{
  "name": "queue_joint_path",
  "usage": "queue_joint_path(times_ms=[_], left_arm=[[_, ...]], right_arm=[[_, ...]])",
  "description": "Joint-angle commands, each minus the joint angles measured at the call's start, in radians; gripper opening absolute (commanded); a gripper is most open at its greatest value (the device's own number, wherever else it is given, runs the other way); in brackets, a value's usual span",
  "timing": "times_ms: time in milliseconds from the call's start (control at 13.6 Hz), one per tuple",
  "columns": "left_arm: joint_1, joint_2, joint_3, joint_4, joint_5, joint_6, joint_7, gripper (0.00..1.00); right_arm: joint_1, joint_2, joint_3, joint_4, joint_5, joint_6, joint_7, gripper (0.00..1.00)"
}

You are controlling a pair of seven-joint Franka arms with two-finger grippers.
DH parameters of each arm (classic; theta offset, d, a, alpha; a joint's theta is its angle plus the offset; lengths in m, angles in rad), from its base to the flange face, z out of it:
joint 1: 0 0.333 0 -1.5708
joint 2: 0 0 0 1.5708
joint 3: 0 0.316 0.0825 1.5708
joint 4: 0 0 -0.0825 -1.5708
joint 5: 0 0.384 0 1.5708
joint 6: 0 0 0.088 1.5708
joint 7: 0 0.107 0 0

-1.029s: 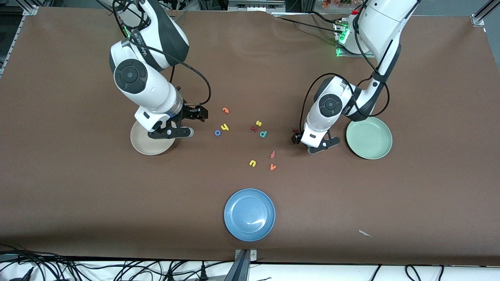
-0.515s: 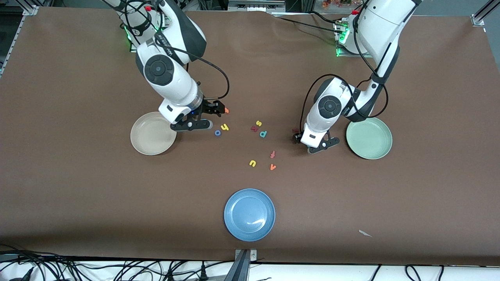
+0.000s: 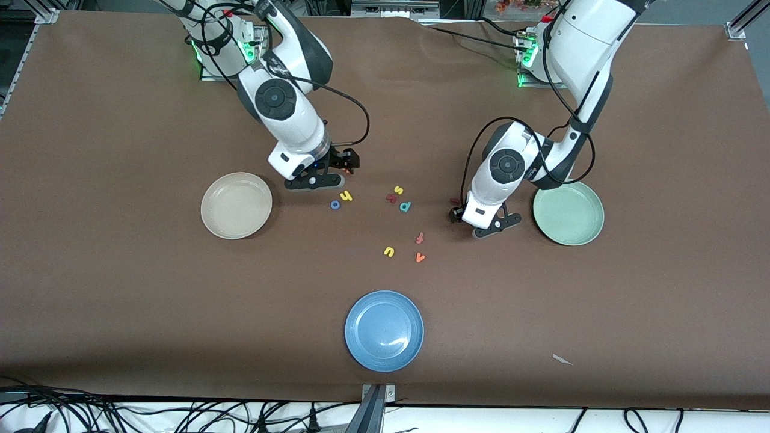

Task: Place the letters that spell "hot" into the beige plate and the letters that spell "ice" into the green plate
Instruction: 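Move the left gripper toward the orange e while the right gripper nears the orange t, then grasp orange e with the left gripper while the right gripper grasps orange t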

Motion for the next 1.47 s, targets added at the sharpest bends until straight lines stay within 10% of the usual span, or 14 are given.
queue_joint_path(times_ms=[0, 221, 956, 1397], left_arm=[[-0.004, 0.019, 0.009, 0.0, 0.019, 0.019, 0.009, 0.46], [-0.004, 0.017, 0.009, 0.0, 0.019, 0.019, 0.008, 0.28], [-0.004, 0.01, 0.009, 0.014, 0.018, 0.007, 0.003, 0.28], [-0.009, -0.018, -0.014, 0.006, 0.016, -0.051, -0.035, 0.29]], right_arm=[[-0.005, -0.029, 0.03, -0.089, -0.04, 0.074, 0.062, 1.0], [-0.003, 0.004, 0.047, -0.106, -0.157, 0.077, 0.133, 1.0], [0.012, 0.134, 0.082, -0.133, -0.434, 0.209, 0.45, 1.0], [0.032, 0.156, 0.082, -0.135, -0.457, 0.23, 0.458, 1.0]])
